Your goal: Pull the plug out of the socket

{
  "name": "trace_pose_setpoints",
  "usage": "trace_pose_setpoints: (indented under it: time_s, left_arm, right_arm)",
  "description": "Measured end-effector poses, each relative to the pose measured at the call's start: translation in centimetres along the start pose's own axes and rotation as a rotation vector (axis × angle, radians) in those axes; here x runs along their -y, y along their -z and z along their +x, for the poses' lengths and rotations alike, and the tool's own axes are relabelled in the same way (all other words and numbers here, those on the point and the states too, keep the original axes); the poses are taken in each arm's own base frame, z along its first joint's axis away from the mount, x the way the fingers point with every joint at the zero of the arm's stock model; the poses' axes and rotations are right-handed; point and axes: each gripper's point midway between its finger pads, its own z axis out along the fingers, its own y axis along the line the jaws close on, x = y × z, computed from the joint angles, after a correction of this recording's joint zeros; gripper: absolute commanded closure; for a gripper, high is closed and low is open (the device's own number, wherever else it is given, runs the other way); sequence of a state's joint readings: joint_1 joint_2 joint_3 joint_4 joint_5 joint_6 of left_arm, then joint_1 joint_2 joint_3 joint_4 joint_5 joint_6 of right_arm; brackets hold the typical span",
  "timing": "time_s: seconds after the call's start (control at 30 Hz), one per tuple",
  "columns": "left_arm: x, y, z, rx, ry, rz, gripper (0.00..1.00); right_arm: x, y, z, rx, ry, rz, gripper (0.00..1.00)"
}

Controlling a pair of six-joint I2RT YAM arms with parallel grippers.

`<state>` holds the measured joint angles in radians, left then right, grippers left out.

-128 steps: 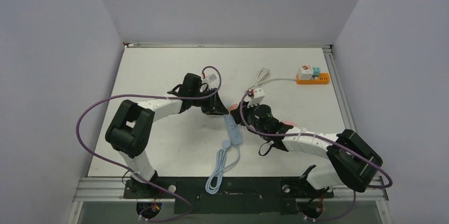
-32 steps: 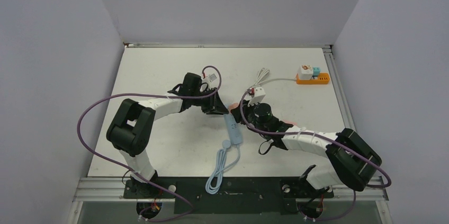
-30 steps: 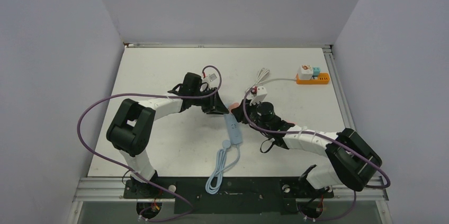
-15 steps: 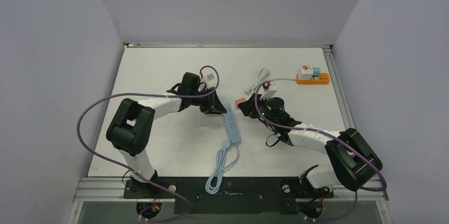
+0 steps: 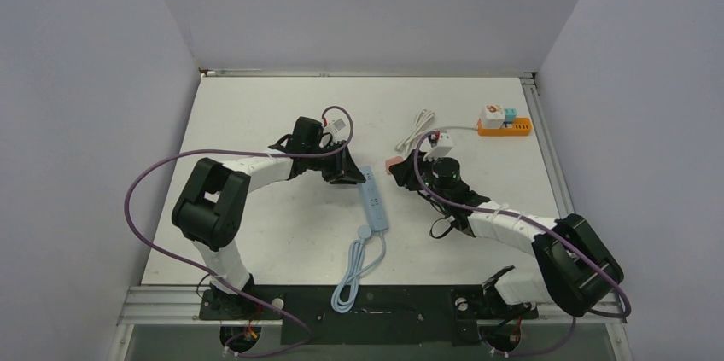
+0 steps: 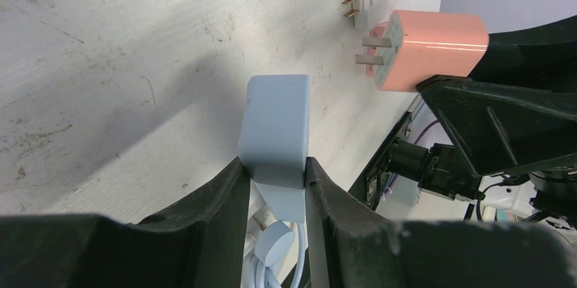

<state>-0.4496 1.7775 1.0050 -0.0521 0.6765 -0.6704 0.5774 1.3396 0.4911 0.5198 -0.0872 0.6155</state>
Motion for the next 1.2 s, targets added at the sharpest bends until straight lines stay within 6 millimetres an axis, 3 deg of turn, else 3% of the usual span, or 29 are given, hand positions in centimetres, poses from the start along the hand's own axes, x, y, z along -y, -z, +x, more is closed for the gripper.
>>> trace_pose_setpoints:
  time_s: [0.2,0.43,0.7,0.9,1.2]
  left_arm:
    - [0.0,0.0,0.0,0.0,0.002,-0.001,1.0]
    - [0.0,0.0,0.0,0.0,0.003,-0.001,1.0]
    - [-0.1,-0.1,0.0,0.0,0.004,-0.003,1.0]
    - [-0.3,-0.2,0.0,-0.005,0.008,-0.013,1.0]
    - [-1.4,-0.5,-0.5,-0.026,0.022,-0.057,1.0]
  right_arm:
    - [1.5,1.3,-0.8,0.037,0.0,0.092,0.94]
    - [5.3,2.6,2.4,-0.046,-0.006,0.216,0.92]
    - [6.1,2.9,3.2,-0.074,-0.004,0.246,0.84]
    - [7.2,3.0,4.1,-0.102,0.002,0.292,0.67]
    - [8.4,3.2,5.2,-0.14,0.006,0.345,0.26]
